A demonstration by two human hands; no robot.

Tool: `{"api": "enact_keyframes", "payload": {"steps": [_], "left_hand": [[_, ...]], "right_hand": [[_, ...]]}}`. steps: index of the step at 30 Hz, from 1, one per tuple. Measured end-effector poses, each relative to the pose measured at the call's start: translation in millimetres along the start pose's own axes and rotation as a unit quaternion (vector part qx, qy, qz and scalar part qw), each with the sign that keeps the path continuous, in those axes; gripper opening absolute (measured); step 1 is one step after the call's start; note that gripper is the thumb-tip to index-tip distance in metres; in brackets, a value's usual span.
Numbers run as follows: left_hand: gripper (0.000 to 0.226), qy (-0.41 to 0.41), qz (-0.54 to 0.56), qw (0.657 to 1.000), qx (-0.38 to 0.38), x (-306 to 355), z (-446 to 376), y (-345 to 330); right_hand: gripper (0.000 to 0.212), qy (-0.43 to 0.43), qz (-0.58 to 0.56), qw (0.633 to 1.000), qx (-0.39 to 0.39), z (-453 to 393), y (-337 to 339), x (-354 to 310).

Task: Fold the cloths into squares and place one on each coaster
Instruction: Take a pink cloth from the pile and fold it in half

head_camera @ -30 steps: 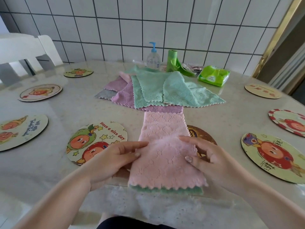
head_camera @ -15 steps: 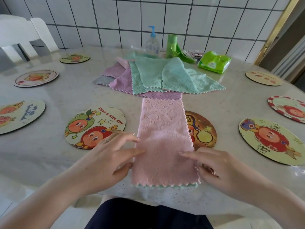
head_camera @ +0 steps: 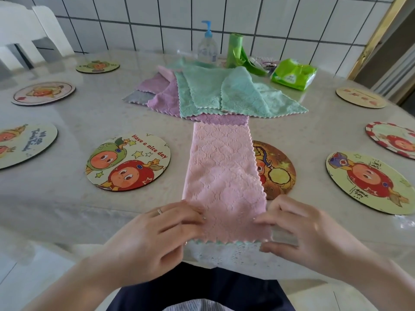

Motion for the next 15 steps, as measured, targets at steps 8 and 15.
{"api": "enact_keyframes", "payload": {"steps": [8,15], "left_hand": [[0.008,0.015,0.017,0.998,0.055,-5,-6,-6],[0.021,0.034,0.063,0.995,0.064,-10,0,3]], "right_hand": [[0.057,0.031,0.132,0.987,0.084,1,-7,-5],[0.088,0.029,0.178,0.983,0.041,-13,-29,-5]]}}
Point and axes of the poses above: each hand's wrist, its own z-axis away from the middle knuckle, its own y-axis out of the back of the hand, x = y × z, the point moved 5 cm from there along -z, towards the middle knuckle, and after that the axes turned 7 degrees about -x, right-handed, at the moved point
